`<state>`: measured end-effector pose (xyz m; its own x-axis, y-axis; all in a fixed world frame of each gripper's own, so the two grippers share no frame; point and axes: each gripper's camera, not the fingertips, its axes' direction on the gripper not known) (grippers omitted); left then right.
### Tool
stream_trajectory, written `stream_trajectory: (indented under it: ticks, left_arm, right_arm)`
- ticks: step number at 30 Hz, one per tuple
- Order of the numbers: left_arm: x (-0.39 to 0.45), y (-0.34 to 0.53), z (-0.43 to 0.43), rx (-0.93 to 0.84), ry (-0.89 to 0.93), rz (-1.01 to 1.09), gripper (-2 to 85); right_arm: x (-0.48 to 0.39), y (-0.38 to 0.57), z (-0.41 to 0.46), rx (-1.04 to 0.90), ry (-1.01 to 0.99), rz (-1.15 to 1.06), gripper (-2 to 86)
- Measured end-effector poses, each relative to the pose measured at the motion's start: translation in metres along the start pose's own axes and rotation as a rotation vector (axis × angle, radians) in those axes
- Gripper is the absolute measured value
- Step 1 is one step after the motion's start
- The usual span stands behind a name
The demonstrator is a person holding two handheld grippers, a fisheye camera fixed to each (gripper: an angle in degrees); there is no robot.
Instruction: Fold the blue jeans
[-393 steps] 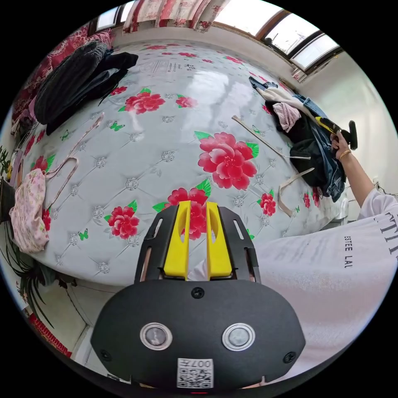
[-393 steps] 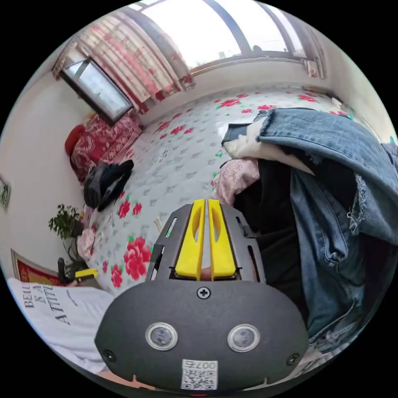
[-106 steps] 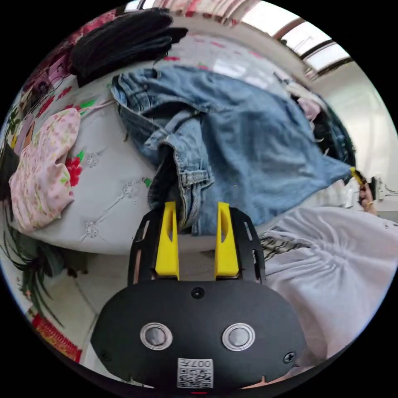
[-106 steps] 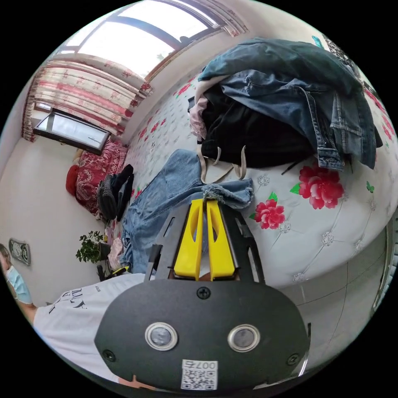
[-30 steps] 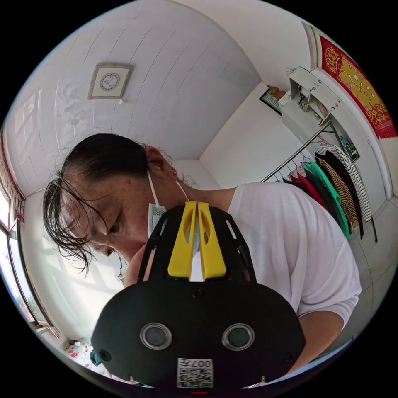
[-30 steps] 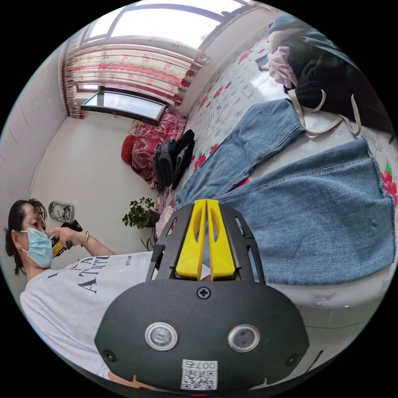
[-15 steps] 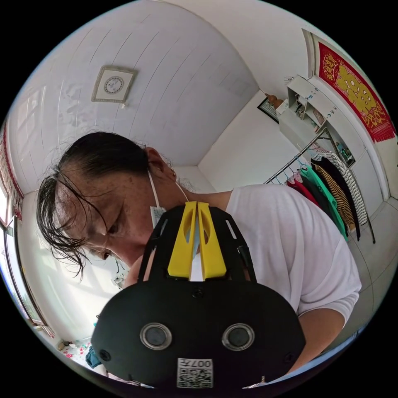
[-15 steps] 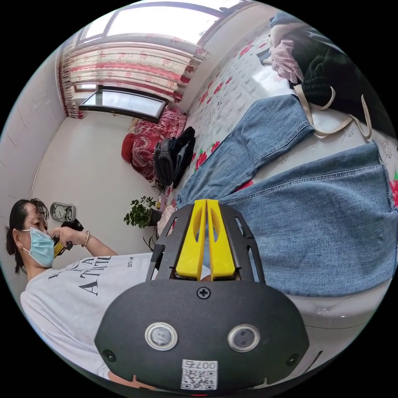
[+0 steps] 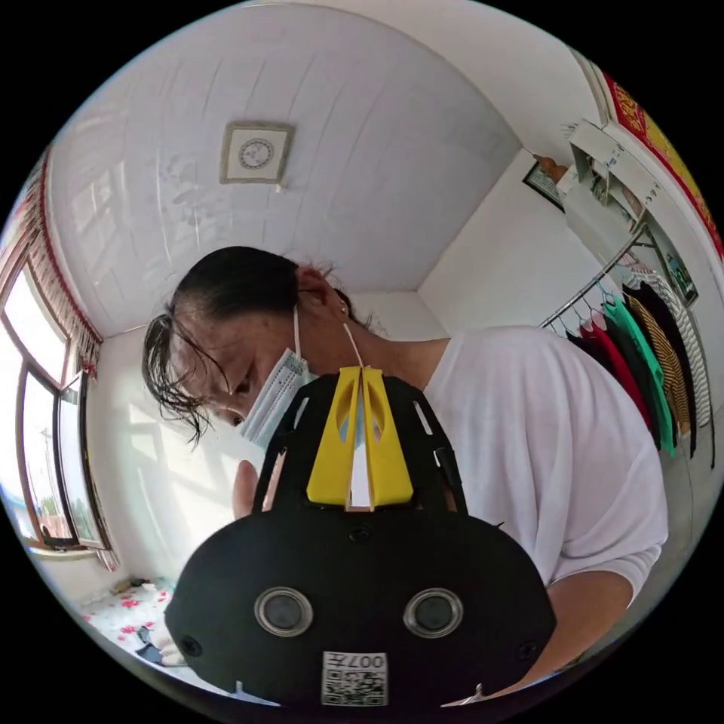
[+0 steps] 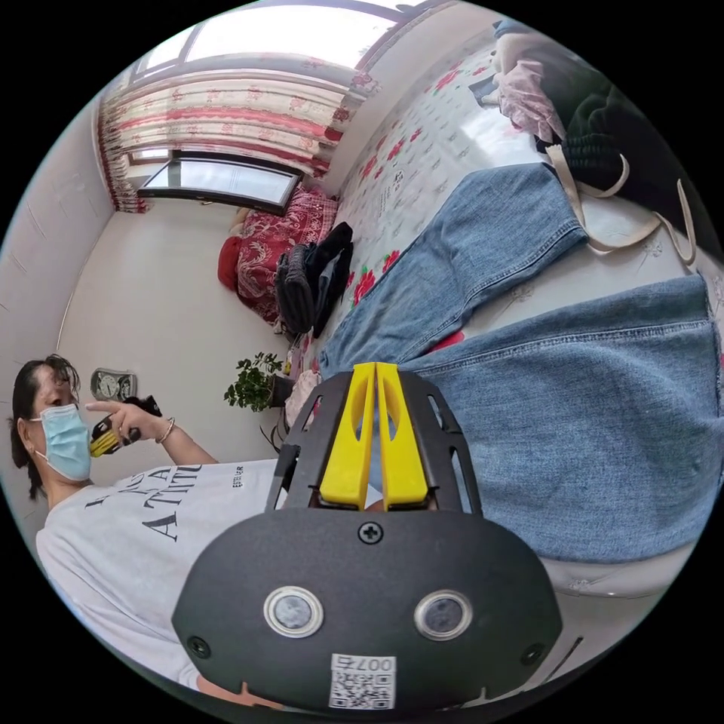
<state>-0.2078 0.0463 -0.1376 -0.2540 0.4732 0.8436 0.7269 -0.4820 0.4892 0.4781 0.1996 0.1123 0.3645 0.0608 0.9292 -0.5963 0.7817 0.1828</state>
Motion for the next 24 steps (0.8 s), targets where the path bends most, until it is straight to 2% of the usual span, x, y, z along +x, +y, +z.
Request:
stream_trajectory:
  ticks: [7,13,15,17,18,19,20,22,23,24]
  left_arm:
    - [-0.063,0.022,0.002,0.144,0.177,-0.053,-1.0]
    - [-0.114,0.039,-0.013,0.147,0.137,-0.063,-1.0]
    - [-0.125,0.048,-0.025,0.121,0.057,-0.08,-1.0]
    - [-0.133,0.063,-0.046,0.097,-0.102,-0.141,-1.0]
    - [-0.137,0.076,-0.063,0.046,-0.264,-0.209,-1.0]
    - [-0.138,0.091,-0.083,-0.036,-0.494,-0.308,-1.0]
    - [-0.138,0.1,-0.094,-0.086,-0.629,-0.371,-1.0]
    - [-0.131,0.141,-0.137,-0.363,-1.19,-0.644,-1.0]
    - [-0.127,0.153,-0.149,-0.43,-1.315,-0.715,-1.0]
    - [-0.117,0.178,-0.172,-0.565,-1.539,-0.846,-1.0]
  right_arm:
    - [0.018,-0.044,0.011,-0.006,0.157,0.008,1.0]
    - [0.059,-0.101,0.005,0.062,0.272,0.111,3.3]
    - [0.083,-0.123,-0.002,0.109,0.318,0.188,4.2]
    - [0.102,-0.137,-0.006,0.139,0.346,0.254,4.9]
    - [0.113,-0.146,-0.008,0.159,0.349,0.287,5.2]
    - [0.119,-0.15,-0.008,0.165,0.347,0.304,5.2]
    - [0.131,-0.157,-0.007,0.168,0.34,0.346,5.1]
    - [0.145,-0.165,-0.003,0.179,0.313,0.391,4.6]
    - [0.154,-0.169,-0.001,0.183,0.295,0.419,3.8]
    - [0.159,-0.172,0.0,0.201,0.282,0.44,3.0]
